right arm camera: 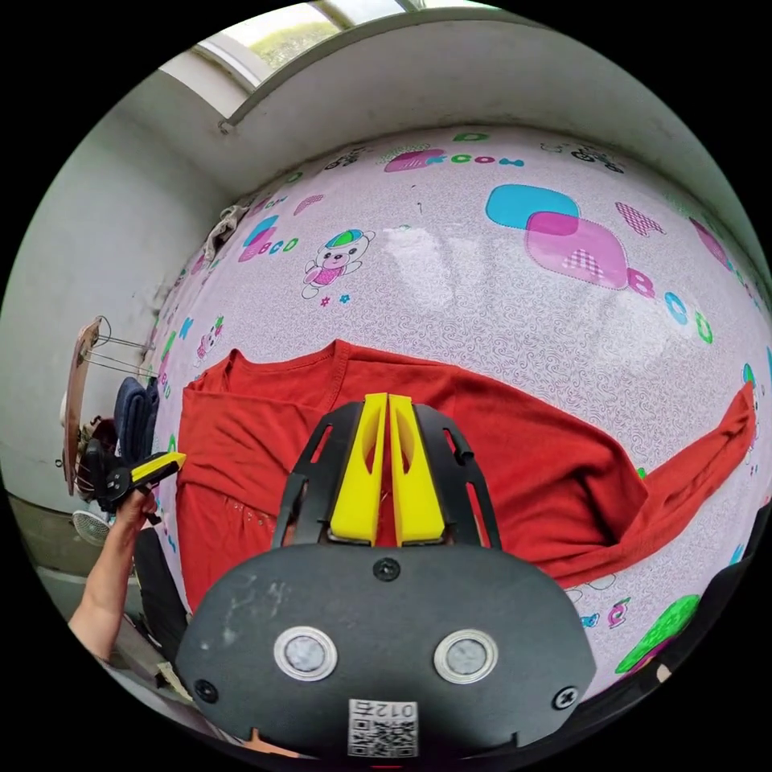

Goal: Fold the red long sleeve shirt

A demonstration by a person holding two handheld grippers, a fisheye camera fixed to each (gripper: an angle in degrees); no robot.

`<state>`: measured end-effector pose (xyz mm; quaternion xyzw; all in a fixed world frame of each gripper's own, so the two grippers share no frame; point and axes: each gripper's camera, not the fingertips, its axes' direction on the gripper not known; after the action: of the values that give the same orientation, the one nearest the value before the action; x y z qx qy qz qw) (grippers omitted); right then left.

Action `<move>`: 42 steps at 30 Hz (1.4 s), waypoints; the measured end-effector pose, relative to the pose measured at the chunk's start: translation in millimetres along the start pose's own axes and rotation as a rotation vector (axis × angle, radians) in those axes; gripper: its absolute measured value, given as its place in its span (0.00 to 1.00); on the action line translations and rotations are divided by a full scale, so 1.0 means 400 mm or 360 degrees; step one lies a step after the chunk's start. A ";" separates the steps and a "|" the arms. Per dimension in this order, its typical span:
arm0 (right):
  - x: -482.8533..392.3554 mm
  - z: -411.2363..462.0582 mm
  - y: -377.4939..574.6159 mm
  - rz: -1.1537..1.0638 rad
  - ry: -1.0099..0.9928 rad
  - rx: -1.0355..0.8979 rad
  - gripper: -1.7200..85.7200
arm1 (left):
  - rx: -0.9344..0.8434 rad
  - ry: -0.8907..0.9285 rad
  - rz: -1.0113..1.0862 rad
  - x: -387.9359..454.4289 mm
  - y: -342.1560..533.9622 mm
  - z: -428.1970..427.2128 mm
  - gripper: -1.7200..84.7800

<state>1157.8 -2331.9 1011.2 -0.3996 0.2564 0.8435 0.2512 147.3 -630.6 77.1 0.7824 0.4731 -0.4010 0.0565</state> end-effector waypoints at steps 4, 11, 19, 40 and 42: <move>-0.040 0.020 0.036 -0.0210 0.0006 -0.0098 0.08 | 0.0006 0.0006 0.0003 -0.001 0.001 -0.002 0.03; -0.095 0.058 0.104 -0.0375 0.0397 -0.0032 0.01 | 0.0010 -0.0009 0.0003 0.002 0.006 -0.006 0.03; -0.029 0.088 0.142 -0.0275 0.0082 -0.0053 0.04 | 0.0005 0.0002 0.0010 -0.001 0.015 -0.012 0.03; 0.056 0.226 0.277 -0.0260 0.0430 -0.0093 0.06 | 0.0039 0.0016 -0.0019 0.008 0.069 -0.025 0.03; 0.063 0.189 0.304 -0.0246 0.0430 -0.0004 0.08 | 0.0032 0.0049 -0.0048 0.005 0.072 -0.026 0.03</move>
<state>1026.2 -2368.8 1060.5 -0.5283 0.2551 0.7605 0.2782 176.2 -640.2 74.4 0.7818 0.4816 -0.3945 0.0352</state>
